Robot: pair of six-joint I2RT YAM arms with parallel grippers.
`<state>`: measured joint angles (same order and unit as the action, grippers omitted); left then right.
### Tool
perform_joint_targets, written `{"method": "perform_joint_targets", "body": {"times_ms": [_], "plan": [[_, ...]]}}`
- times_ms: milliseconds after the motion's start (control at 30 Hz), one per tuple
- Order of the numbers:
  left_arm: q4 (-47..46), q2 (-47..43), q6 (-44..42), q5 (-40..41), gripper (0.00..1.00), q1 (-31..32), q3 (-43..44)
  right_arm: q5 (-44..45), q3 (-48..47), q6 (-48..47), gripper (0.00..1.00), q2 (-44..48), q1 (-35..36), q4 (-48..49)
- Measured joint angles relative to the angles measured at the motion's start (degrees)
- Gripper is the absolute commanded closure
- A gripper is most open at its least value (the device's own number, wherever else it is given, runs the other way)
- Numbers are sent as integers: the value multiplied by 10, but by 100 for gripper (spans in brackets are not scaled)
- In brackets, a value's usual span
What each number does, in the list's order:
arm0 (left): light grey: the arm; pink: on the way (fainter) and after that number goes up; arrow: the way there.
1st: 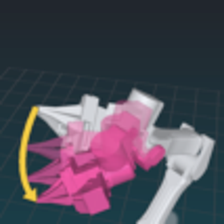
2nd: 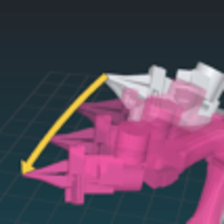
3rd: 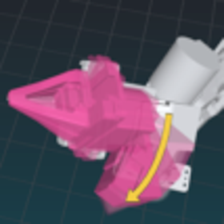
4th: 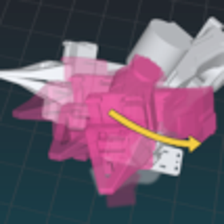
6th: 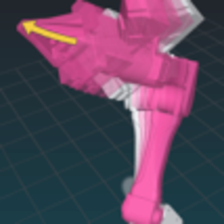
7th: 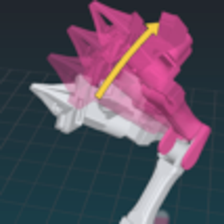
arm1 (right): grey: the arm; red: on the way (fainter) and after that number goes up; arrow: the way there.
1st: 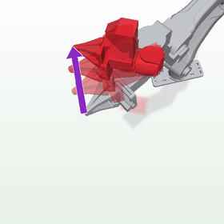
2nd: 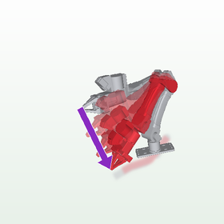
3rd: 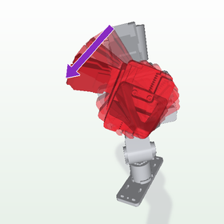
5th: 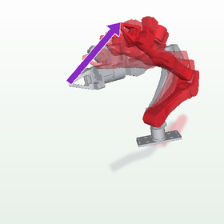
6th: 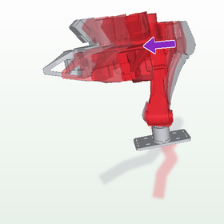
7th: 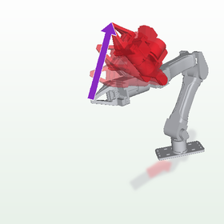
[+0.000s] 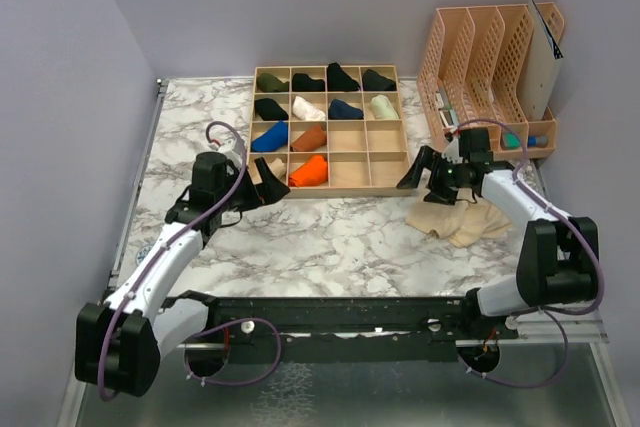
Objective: Roll the underwear
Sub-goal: Move the underwear to the corner of the board.
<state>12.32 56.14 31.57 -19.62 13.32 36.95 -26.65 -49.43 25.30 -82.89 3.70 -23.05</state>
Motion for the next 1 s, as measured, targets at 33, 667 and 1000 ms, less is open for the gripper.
{"method": "perform_joint_targets", "body": {"times_ms": [33,667,1000], "plan": [[-4,14,5,-10,1,4,0,3,-12,-5,0,-4,0,-6],[-34,133,25,-24,1,136,16,278,-56,-19,27,28,3,-117],[-50,134,38,-23,1,141,5,259,-9,-13,38,64,3,-150]]}}
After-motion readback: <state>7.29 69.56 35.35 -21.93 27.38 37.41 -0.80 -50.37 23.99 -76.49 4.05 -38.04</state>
